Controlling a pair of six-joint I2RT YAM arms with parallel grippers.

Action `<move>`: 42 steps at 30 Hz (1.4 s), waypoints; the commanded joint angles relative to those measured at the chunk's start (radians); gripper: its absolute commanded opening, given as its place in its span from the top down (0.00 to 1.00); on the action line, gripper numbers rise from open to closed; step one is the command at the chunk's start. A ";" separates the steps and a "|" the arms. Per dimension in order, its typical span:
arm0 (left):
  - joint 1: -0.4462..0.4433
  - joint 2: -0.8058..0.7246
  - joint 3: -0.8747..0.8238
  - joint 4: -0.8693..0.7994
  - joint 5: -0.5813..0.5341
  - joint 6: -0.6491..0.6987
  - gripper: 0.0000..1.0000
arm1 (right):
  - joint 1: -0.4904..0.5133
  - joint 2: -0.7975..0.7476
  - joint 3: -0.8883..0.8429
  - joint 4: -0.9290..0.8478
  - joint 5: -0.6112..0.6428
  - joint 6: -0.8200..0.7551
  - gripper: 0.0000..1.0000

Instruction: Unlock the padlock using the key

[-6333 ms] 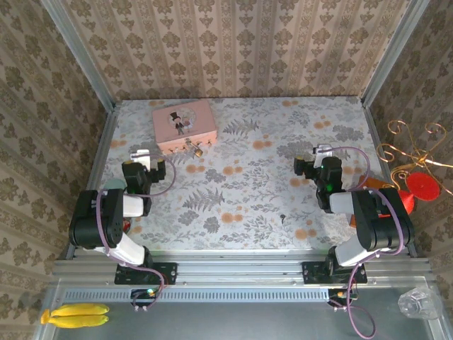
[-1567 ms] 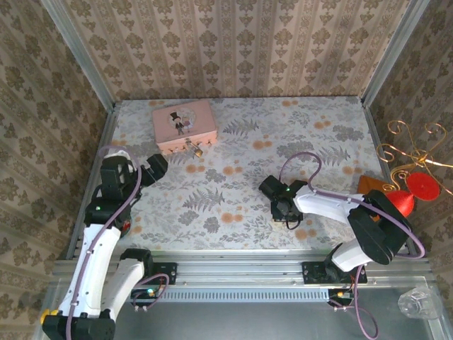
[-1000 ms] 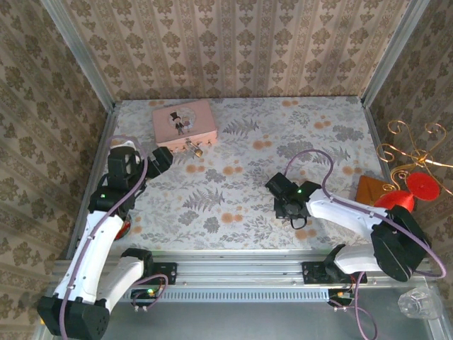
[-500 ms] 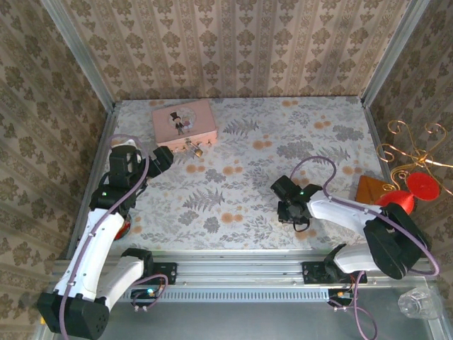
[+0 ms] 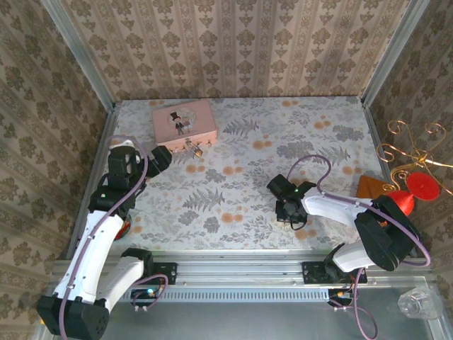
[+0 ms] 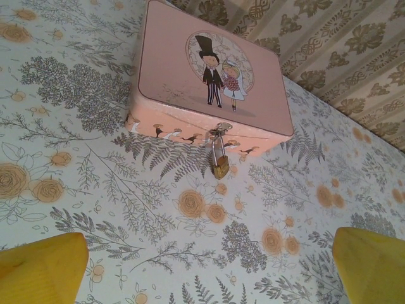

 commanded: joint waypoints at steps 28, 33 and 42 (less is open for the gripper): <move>-0.221 0.209 0.098 0.112 0.113 0.147 0.03 | -0.003 -0.519 -0.038 0.450 -0.120 0.209 1.00; -0.419 0.285 0.091 0.276 0.187 0.264 0.05 | 0.004 -0.586 -0.170 0.916 -0.116 0.264 1.00; -0.687 0.312 -0.032 0.636 0.267 0.568 0.17 | 0.026 -0.576 -0.252 1.133 -0.040 0.462 1.00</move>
